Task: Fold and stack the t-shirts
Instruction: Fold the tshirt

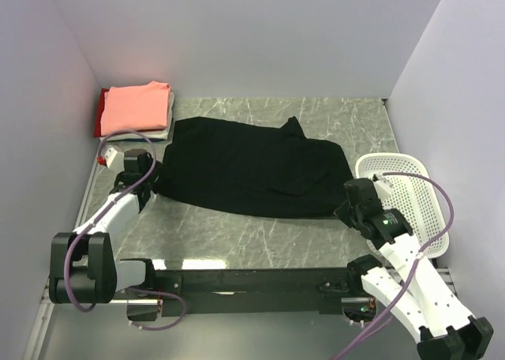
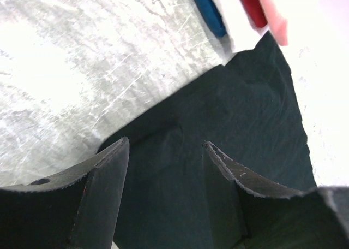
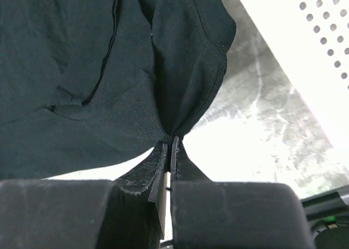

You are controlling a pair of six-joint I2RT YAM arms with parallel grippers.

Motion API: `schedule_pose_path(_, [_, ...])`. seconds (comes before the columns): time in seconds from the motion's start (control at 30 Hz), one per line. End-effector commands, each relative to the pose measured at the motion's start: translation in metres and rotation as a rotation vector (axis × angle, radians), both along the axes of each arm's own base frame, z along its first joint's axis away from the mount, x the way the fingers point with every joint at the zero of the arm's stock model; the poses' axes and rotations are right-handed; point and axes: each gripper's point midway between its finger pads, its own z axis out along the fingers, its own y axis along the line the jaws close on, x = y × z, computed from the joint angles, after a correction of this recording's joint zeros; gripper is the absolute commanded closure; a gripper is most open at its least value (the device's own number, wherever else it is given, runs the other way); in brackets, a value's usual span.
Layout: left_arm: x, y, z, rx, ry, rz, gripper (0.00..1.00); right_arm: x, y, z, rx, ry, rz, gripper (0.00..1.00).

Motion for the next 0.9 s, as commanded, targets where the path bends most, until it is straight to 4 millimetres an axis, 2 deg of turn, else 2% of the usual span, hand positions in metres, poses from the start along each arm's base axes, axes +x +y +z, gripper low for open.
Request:
schedule_pose_path(0.0, [-0.007, 0.001, 0.001, -0.004, -0.009, 0.008, 0.39, -0.007, -0.010, 0.009, -0.017, 0.000, -0.010, 0.97])
schedule_pose_path(0.03, [-0.008, 0.001, 0.001, -0.004, -0.009, 0.008, 0.39, -0.007, -0.011, 0.011, -0.020, -0.004, -0.007, 0.93])
schedule_pose_path(0.07, [-0.011, 0.001, -0.002, 0.000, 0.001, 0.009, 0.39, -0.005, -0.011, 0.018, -0.015, -0.024, -0.001, 0.81])
schedule_pose_path(0.1, [-0.012, 0.003, -0.003, 0.005, 0.003, 0.013, 0.39, -0.005, -0.010, 0.020, -0.011, -0.028, 0.009, 0.76])
schedule_pose_path(0.13, [-0.013, 0.003, -0.002, 0.009, 0.004, 0.016, 0.39, -0.003, -0.005, 0.024, -0.007, -0.041, 0.050, 0.71])
schedule_pose_path(0.17, [-0.015, 0.004, -0.004, 0.016, 0.012, 0.017, 0.39, 0.001, 0.005, 0.031, 0.028, -0.062, 0.093, 0.56])
schedule_pose_path(0.2, [-0.015, 0.005, -0.004, 0.019, 0.014, 0.017, 0.39, 0.003, 0.014, 0.033, 0.054, -0.071, 0.136, 0.51])
schedule_pose_path(0.23, [-0.016, 0.005, -0.004, 0.023, 0.015, 0.018, 0.39, 0.013, 0.025, 0.040, 0.076, -0.115, 0.201, 0.50])
schedule_pose_path(0.33, [-0.019, 0.002, -0.007, 0.022, 0.022, -0.002, 0.39, 0.017, 0.061, 0.040, 0.149, -0.117, 0.340, 0.49])
schedule_pose_path(0.4, [-0.025, 0.001, -0.012, 0.022, 0.031, -0.007, 0.39, 0.028, 0.080, 0.051, 0.143, -0.164, 0.377, 0.49])
schedule_pose_path(0.43, [-0.027, -0.002, -0.008, 0.011, 0.006, -0.019, 0.40, 0.030, 0.102, 0.054, 0.143, -0.167, 0.442, 0.49])
schedule_pose_path(0.5, [-0.033, -0.004, -0.011, 0.009, -0.007, -0.033, 0.41, 0.033, 0.129, 0.055, 0.148, -0.178, 0.518, 0.49])
schedule_pose_path(0.53, [-0.033, -0.005, -0.005, 0.006, -0.036, -0.039, 0.41, 0.043, 0.146, 0.053, 0.151, -0.184, 0.551, 0.49])
schedule_pose_path(0.6, [-0.036, -0.014, -0.006, -0.018, -0.047, -0.086, 0.41, 0.044, 0.172, 0.050, 0.141, -0.188, 0.636, 0.49])
schedule_pose_path(0.63, [-0.037, -0.018, -0.002, -0.028, -0.063, -0.097, 0.41, 0.053, 0.187, 0.047, 0.128, -0.191, 0.655, 0.49])
schedule_pose_path(0.7, [-0.042, -0.023, -0.003, -0.052, -0.071, -0.111, 0.41, 0.052, 0.209, 0.040, 0.092, -0.184, 0.723, 0.49])
schedule_pose_path(0.73, [-0.045, -0.023, -0.006, -0.057, -0.058, -0.109, 0.40, 0.054, 0.218, 0.025, 0.069, -0.144, 0.739, 0.49])
schedule_pose_path(0.77, [-0.049, -0.024, -0.009, -0.068, -0.049, -0.100, 0.40, 0.057, 0.229, 0.028, 0.064, -0.152, 0.757, 0.49])
schedule_pose_path(0.8, [-0.051, -0.021, -0.009, -0.061, -0.050, -0.083, 0.40, 0.052, 0.243, 0.016, 0.036, -0.126, 0.803, 0.48])
schedule_pose_path(0.87, [-0.061, -0.018, -0.018, -0.066, -0.009, -0.048, 0.39, 0.057, 0.262, 0.021, 0.017, -0.160, 0.835, 0.48])
